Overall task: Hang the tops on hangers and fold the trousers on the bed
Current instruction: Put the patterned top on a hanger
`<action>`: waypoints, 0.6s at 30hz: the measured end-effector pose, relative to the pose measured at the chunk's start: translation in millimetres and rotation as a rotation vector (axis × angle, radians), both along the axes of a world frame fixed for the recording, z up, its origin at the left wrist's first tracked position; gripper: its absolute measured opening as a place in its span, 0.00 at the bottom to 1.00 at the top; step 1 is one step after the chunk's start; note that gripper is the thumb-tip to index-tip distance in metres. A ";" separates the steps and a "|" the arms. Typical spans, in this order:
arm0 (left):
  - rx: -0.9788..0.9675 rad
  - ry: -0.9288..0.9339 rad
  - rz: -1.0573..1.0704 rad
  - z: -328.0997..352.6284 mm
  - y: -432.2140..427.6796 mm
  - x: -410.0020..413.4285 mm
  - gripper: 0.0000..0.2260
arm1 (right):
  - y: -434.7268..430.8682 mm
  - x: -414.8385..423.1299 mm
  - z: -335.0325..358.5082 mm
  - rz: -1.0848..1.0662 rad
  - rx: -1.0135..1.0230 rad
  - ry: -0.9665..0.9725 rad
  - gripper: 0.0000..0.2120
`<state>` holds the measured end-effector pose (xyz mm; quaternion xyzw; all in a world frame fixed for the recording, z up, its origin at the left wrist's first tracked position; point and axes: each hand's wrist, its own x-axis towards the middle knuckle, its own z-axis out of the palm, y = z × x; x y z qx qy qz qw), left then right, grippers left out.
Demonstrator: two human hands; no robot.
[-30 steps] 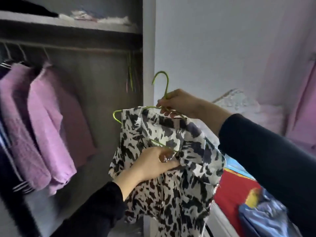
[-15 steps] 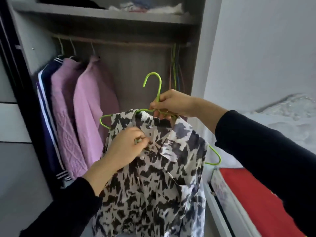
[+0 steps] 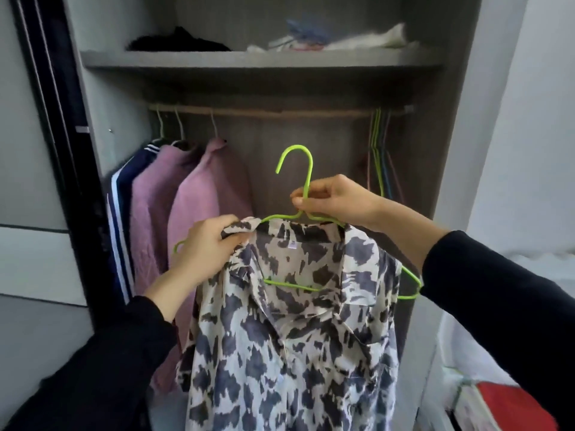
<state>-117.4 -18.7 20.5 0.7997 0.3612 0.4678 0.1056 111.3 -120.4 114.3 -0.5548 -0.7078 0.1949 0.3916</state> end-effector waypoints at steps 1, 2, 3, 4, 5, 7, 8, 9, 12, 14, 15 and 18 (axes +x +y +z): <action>0.001 -0.030 0.004 1.1 9.1 2.0 0.05 | 6.4 5.8 2.7 -0.008 0.019 0.040 0.11; -0.001 -0.057 0.008 2.6 18.6 3.7 0.06 | 11.9 12.8 5.0 -0.025 0.030 0.065 0.10; -0.011 -0.086 0.007 4.5 28.7 5.3 0.08 | 16.4 20.0 6.8 -0.053 0.033 0.056 0.09; -0.026 -0.118 0.001 6.4 40.2 6.7 0.08 | 21.5 26.2 6.7 -0.086 0.025 0.008 0.08; -0.039 -0.142 -0.008 8.5 51.5 8.3 0.08 | 27.5 30.4 5.0 -0.112 0.008 -0.046 0.07; -0.056 -0.169 -0.049 12.8 74.7 15.6 0.08 | 41.7 31.8 3.5 -0.130 0.003 -0.120 0.13; -0.064 -0.169 -0.078 15.2 86.4 21.4 0.08 | 49.4 30.3 6.5 -0.139 0.006 -0.149 0.16; -0.075 -0.148 -0.104 17.7 97.5 28.3 0.08 | 57.7 28.9 11.9 -0.159 0.004 -0.179 0.18; -0.150 -0.031 -0.156 26.2 133.6 50.9 0.12 | 84.1 34.4 33.9 -0.298 -0.028 -0.218 0.21; -0.149 0.012 -0.195 37.3 160.2 63.2 0.10 | 105.2 40.0 47.5 -0.428 -0.022 -0.250 0.19; -0.124 0.026 -0.207 45.9 172.7 67.9 0.09 | 117.7 40.5 54.0 -0.496 -0.012 -0.300 0.17; 0.032 0.105 -0.112 77.2 212.5 74.8 0.13 | 159.0 34.2 74.0 -0.694 0.023 -0.448 0.13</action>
